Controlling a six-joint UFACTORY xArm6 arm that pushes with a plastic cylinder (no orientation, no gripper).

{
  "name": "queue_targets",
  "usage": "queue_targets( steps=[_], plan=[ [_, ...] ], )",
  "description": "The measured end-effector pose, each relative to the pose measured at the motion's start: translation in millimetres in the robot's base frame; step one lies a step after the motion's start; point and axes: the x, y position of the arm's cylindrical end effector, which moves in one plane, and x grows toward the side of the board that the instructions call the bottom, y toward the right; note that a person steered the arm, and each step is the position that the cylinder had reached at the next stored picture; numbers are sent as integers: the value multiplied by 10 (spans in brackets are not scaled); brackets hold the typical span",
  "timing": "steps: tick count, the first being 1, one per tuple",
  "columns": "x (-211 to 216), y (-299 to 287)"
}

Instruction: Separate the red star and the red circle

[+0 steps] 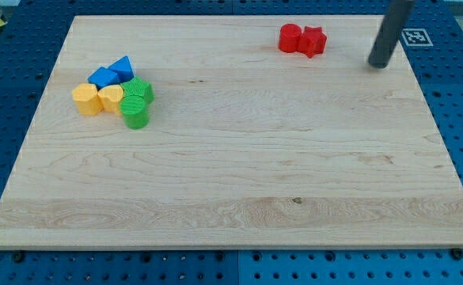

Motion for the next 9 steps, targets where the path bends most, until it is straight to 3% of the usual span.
queue_targets(
  steps=[1,2,5,9],
  plan=[
    [-471,-32],
    [-488,-54],
    [-486,-1019],
    [-296,-1854]
  ],
)
